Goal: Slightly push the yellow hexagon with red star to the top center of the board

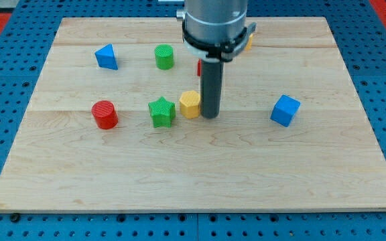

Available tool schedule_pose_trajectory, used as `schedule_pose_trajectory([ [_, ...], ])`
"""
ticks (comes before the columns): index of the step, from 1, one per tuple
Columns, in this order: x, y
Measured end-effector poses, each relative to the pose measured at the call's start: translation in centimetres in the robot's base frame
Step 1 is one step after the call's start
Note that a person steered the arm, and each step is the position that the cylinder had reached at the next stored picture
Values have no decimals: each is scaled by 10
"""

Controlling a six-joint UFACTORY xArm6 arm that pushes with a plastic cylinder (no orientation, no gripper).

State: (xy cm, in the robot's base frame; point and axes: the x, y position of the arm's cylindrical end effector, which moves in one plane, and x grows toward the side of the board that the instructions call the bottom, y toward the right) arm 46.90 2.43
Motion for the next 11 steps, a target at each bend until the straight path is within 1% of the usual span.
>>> schedule_pose_trajectory([
  [1, 17, -10],
  [2, -17, -10],
  [3, -40, -9],
  [4, -2, -7],
  [5, -11, -53],
  [6, -38, -51],
  [9, -97, -31],
  [10, -101, -21],
  [11, -117, -20],
])
